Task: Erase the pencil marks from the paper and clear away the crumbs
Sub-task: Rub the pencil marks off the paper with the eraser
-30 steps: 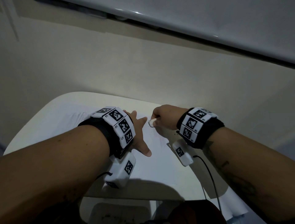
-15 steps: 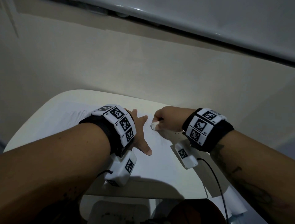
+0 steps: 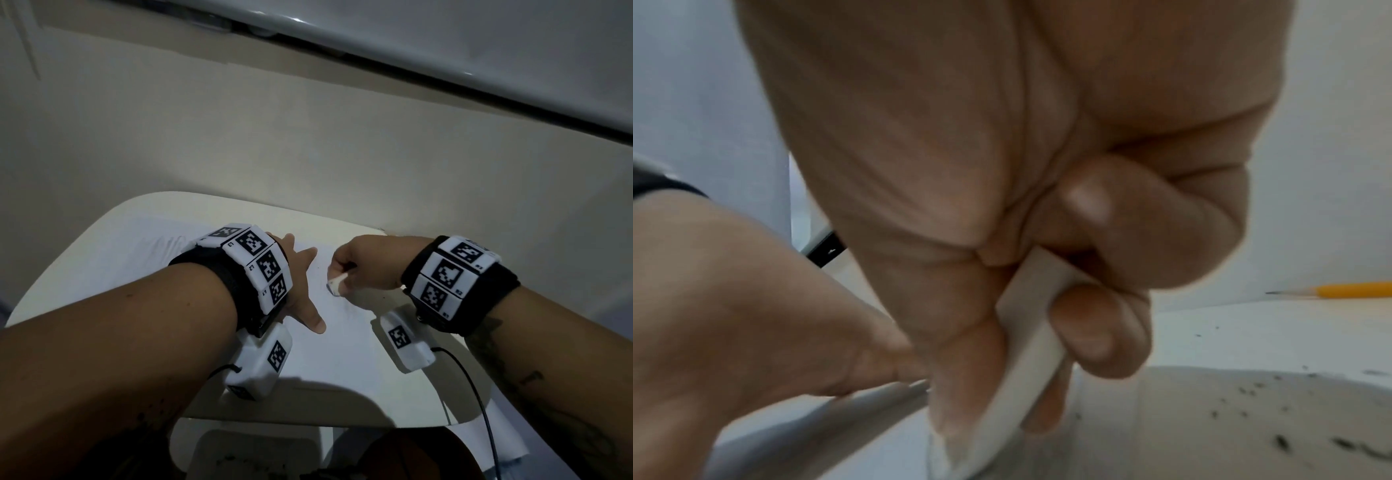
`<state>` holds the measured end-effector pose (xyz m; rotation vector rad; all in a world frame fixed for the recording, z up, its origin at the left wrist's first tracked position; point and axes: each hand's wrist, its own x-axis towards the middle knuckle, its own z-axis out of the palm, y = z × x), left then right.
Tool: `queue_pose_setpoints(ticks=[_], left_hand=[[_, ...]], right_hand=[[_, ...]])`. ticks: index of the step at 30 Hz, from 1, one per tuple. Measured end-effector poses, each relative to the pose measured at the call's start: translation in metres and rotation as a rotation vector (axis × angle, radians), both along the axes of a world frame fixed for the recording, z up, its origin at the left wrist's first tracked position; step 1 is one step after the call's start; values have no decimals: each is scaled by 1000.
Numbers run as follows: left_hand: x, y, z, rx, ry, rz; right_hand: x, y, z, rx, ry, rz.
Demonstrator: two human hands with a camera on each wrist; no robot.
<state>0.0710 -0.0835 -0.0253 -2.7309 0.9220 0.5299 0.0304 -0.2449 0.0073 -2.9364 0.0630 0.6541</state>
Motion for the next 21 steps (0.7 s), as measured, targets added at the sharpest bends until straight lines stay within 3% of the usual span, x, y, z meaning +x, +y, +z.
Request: queue_pose_setpoints(ticks=[7,13,18,21], left_hand=[[1,0,1,12,27,12],[1,0,-1,10,3,4],[1,3,0,10,26,6],[2,8,1,29,57,-7]], right_hand=[[8,5,0,30,-141,-58],[-3,-5,0,35,9,-39],[3,-15,7,177,-239,-197],[3,-21,8,198,-266,-247]])
